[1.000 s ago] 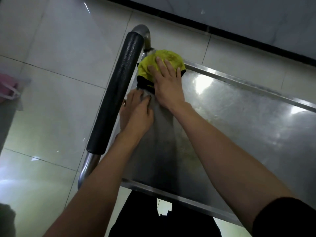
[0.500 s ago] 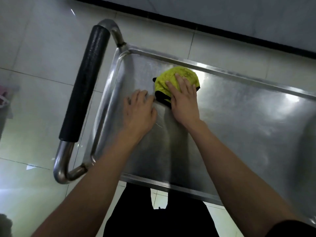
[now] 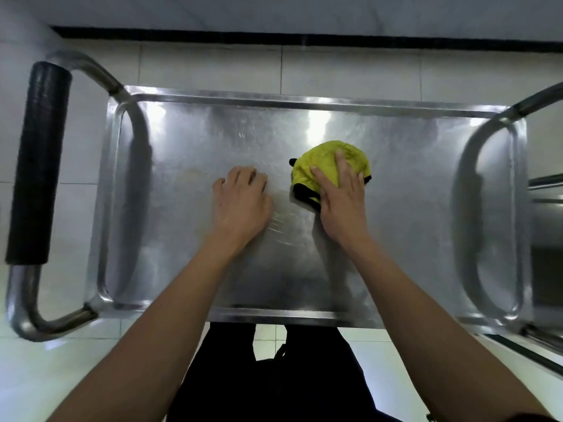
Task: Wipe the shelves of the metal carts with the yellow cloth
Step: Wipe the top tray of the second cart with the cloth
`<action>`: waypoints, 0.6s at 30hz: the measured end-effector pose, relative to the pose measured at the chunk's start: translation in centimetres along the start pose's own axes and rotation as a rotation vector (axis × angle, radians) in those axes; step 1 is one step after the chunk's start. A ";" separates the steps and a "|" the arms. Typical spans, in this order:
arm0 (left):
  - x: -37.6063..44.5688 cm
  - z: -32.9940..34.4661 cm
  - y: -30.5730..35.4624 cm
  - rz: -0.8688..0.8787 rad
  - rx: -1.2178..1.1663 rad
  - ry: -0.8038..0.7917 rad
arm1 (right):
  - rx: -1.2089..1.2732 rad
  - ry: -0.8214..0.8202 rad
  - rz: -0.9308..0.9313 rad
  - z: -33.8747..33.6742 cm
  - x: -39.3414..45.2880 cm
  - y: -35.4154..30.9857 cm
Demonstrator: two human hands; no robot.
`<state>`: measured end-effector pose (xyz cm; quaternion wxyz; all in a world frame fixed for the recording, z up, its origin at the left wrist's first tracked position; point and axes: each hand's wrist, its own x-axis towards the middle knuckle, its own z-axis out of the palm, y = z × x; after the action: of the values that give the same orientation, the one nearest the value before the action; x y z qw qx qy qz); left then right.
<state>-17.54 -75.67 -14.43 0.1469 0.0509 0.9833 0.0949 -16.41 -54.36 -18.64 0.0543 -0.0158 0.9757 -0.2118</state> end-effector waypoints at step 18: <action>-6.7 -1.4 -16.4 -0.319 -0.065 0.079 | -0.079 -0.124 -0.252 7.4 1.6 -16.0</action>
<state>-12.79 -92.81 -14.51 0.1229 -0.1143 0.9803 0.1039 -17.08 -72.07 -18.85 0.0865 -0.1533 0.9684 -0.1769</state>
